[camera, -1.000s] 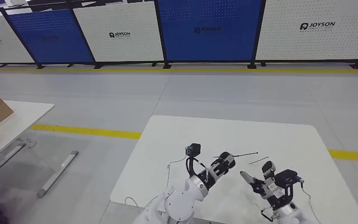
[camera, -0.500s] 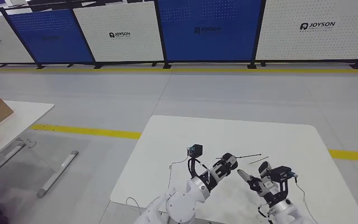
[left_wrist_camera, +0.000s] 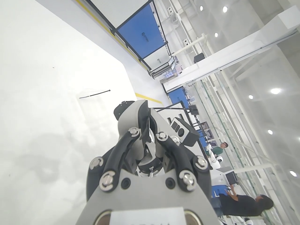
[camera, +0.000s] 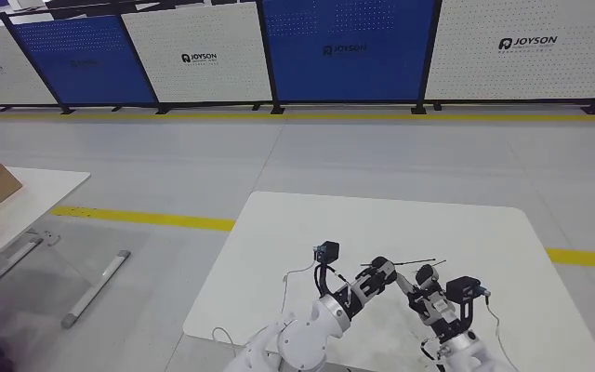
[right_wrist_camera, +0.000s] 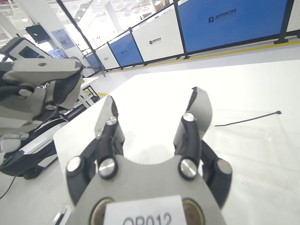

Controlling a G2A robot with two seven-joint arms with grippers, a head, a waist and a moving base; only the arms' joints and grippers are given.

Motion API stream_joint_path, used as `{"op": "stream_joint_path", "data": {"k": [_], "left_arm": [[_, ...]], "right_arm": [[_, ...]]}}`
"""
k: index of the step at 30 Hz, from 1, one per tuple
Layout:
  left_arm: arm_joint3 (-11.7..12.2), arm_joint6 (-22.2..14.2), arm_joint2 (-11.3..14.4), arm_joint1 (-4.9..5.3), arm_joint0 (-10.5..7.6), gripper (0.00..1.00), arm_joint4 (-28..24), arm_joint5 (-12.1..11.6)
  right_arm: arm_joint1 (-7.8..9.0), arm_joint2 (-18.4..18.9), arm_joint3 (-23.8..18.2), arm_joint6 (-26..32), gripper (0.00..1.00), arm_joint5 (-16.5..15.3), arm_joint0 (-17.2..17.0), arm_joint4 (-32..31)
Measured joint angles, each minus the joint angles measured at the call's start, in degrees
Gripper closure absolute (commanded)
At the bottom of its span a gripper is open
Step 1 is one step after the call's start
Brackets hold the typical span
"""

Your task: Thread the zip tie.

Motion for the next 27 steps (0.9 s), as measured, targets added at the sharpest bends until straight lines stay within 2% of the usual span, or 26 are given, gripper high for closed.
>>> {"op": "stream_joint_path", "data": {"k": [4, 8, 11, 16, 20, 27], "left_arm": [[-0.24, -0.07, -0.03, 0.06, 0.24, 1.00, -0.23, -0.32], [-0.38, -0.98, 0.02, 0.10, 0.22, 1.00, -1.20, -0.49], [-0.47, -1.85, -0.20, 0.15, 0.11, 1.00, -2.41, -0.57], [-0.51, -2.53, -0.40, 0.22, 0.04, 1.00, -3.38, -0.52], [-0.38, -2.04, -0.40, 0.20, -0.08, 1.00, -3.97, -0.02], [0.35, -2.41, -0.47, -0.01, -0.91, 1.00, -7.48, 1.03]], "right_arm": [[-0.20, 0.07, -0.08, 0.91, 0.61, -2.28, -0.13, 0.79], [-0.26, 0.98, -0.19, 2.60, 0.64, -5.94, -0.16, 3.44], [-0.28, 1.75, -0.40, 3.32, 0.65, -7.56, -0.29, 4.46], [-0.34, 2.22, -1.35, 3.70, 0.68, -7.68, -0.71, 4.61], [-0.30, 2.29, -2.04, 3.92, 0.66, -7.67, -0.98, 4.40], [-0.11, 2.10, -2.62, 3.38, 0.67, -7.67, -1.23, 4.77]]}}
